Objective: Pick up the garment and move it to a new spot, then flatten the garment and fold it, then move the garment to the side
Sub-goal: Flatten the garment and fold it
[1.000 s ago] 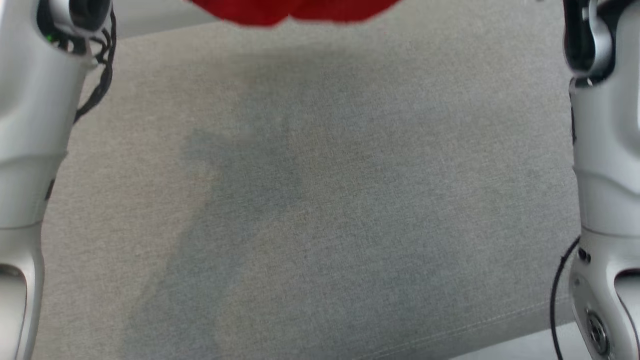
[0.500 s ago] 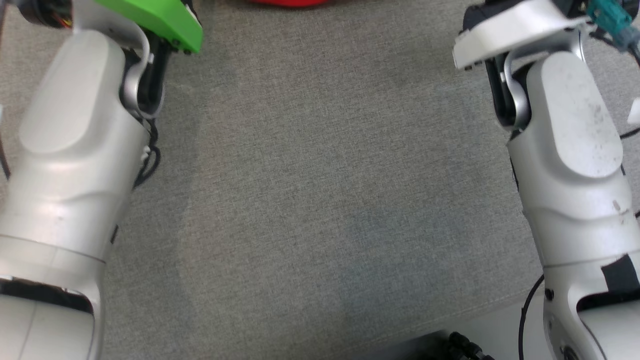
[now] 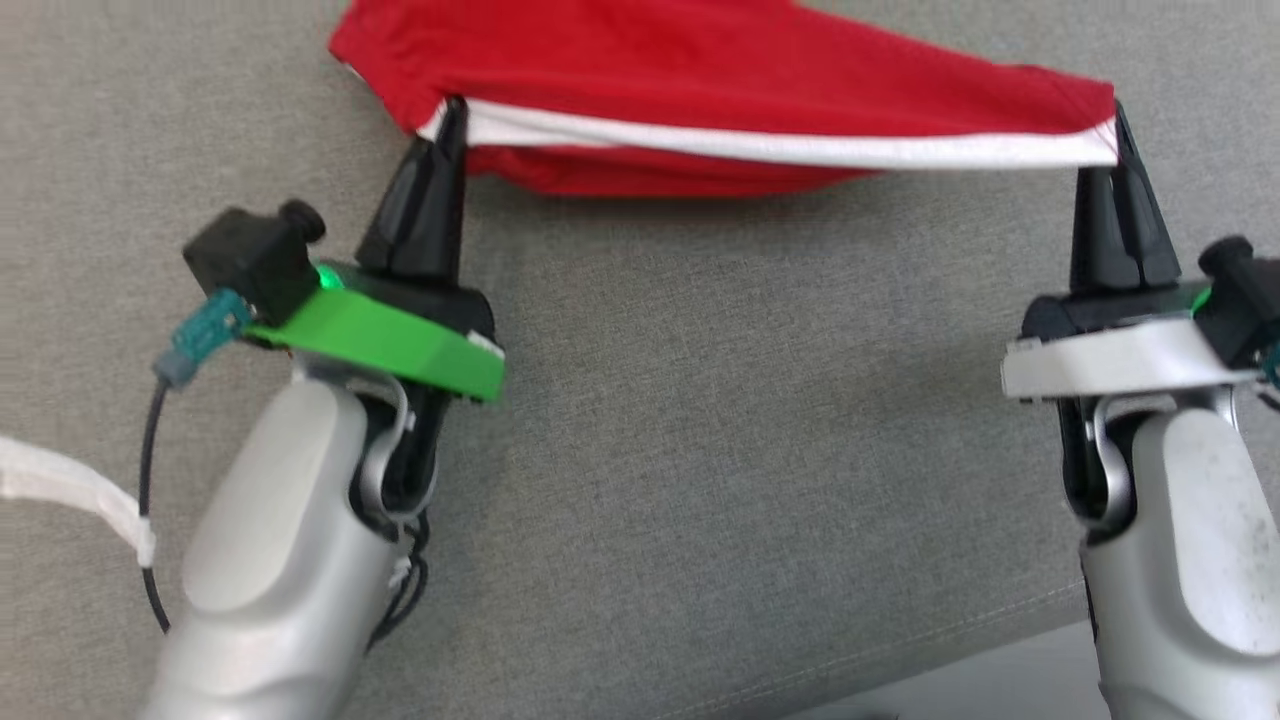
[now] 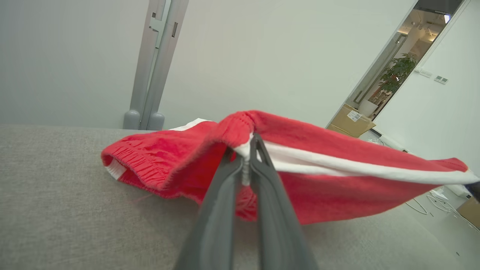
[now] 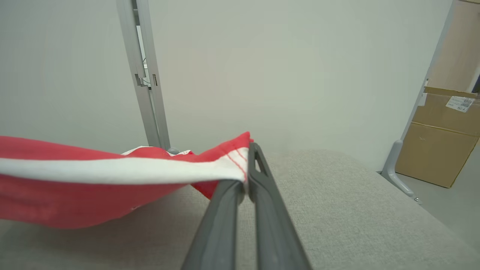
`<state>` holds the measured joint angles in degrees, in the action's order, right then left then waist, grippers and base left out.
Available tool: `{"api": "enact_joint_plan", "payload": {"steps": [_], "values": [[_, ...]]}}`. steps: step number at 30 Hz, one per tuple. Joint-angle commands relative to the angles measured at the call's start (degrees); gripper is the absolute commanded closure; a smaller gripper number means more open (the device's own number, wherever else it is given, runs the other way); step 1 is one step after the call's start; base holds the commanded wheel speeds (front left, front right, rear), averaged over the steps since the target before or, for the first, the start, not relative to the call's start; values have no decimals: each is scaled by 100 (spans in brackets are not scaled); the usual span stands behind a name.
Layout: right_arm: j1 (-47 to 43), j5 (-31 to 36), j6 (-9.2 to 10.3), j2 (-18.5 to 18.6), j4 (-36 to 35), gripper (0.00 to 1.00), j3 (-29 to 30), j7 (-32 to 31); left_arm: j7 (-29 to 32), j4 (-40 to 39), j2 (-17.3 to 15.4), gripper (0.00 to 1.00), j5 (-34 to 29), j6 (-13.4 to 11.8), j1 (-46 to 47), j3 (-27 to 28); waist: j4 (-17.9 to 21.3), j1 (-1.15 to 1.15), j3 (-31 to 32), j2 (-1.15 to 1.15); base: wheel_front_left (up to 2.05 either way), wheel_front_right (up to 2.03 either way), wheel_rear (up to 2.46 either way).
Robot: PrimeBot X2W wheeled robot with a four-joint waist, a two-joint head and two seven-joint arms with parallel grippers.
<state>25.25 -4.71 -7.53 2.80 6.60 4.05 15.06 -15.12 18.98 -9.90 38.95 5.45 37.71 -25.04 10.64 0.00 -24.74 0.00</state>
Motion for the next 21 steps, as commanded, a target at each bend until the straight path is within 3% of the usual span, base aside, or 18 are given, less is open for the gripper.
{"api": "enact_joint_plan", "payload": {"steps": [1, 6, 13, 17, 21], "values": [[-389, 39, 8, 18, -182, 100, 54, 17, -3, -221, 10, 100, -32, -43, -389, 23, -274, 0, 691, 0, 0, 0, 0], [-1447, 51, 8, 18, -728, 100, 147, 16, -2, -1013, 56, 100, 55, -173, -1482, -50, -371, 0, 1194, 0, 0, 0, 0], [-2608, -150, 9, 19, -1530, 100, 313, -160, 120, -2104, -58, 100, 261, -647, -2895, -121, -423, 0, 1514, 0, 0, 0, 0], [-2790, -39, 9, 16, -1689, 100, 344, -350, 347, -2360, 13, 100, 431, -808, -3306, -241, -529, 0, 1501, 0, 0, 0, 0], [-2517, 170, 9, 16, -1309, 100, 368, -413, 499, -2224, 157, 100, 596, -837, -3394, -360, -674, 0, 1425, 0, 0, 0, 0]]}}
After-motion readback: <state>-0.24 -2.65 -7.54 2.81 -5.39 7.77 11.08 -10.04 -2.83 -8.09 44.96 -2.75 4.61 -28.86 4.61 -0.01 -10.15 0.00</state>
